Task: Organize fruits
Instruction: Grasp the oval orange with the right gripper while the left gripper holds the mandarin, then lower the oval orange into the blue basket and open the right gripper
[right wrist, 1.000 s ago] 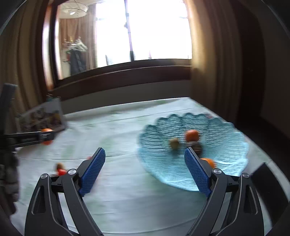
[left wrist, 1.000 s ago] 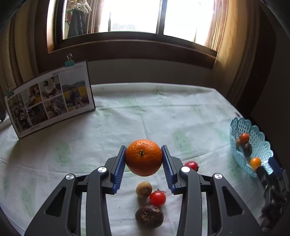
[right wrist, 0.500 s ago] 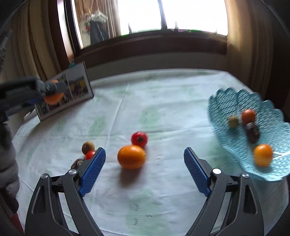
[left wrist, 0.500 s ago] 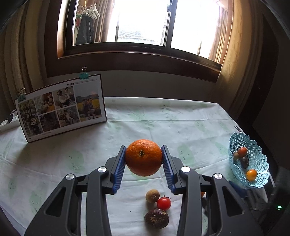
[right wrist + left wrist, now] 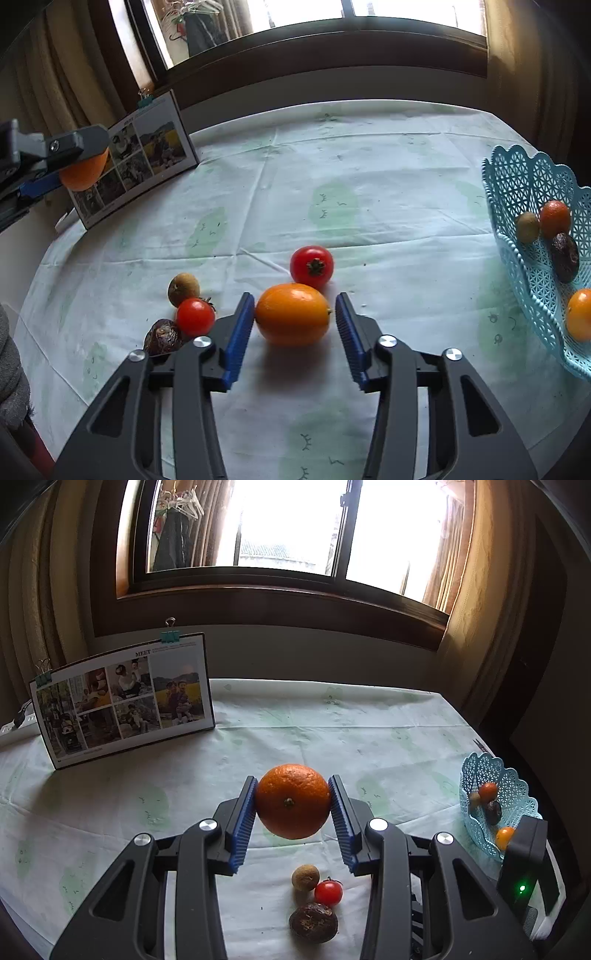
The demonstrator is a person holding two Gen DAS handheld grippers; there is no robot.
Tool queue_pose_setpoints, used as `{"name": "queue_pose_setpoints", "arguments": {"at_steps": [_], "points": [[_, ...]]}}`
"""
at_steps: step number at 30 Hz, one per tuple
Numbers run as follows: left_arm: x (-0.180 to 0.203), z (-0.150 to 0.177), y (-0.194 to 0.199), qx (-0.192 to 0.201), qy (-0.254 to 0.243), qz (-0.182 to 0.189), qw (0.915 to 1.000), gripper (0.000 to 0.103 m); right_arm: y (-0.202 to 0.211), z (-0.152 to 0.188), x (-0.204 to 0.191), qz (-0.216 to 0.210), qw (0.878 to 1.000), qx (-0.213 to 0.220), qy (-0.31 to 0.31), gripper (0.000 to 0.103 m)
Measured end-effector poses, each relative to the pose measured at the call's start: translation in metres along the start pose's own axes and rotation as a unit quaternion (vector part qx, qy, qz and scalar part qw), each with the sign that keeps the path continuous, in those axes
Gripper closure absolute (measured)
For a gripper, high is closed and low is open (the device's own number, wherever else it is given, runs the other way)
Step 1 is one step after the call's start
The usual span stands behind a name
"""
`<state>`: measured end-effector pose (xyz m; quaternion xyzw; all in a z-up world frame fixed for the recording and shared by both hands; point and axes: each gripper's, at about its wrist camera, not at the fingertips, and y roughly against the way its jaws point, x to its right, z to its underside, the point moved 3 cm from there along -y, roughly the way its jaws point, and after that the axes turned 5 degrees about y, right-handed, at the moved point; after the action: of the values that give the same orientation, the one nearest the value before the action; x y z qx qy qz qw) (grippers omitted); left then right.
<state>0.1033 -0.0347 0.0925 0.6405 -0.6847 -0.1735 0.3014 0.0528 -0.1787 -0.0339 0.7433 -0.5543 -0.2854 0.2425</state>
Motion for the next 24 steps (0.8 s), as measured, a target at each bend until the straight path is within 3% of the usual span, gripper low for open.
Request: {"name": "queue_pose_setpoints", "arguments": {"at_steps": [5, 13, 24], "points": [[0.001, 0.001, -0.002, -0.003, 0.000, 0.001, 1.0000, 0.063, 0.004, 0.002, -0.003, -0.004, 1.000, 0.006, 0.003, 0.059], [0.001, 0.001, -0.002, -0.003, -0.002, 0.002, 1.0000, 0.063, 0.037, -0.001, 0.001, 0.012, 0.999, 0.053, -0.002, 0.059], [0.008, 0.005, -0.001, -0.002, -0.008, 0.003, 1.0000, 0.063, 0.083, -0.005, 0.049, 0.061, 0.990, 0.110, -0.060, 0.059]]}}
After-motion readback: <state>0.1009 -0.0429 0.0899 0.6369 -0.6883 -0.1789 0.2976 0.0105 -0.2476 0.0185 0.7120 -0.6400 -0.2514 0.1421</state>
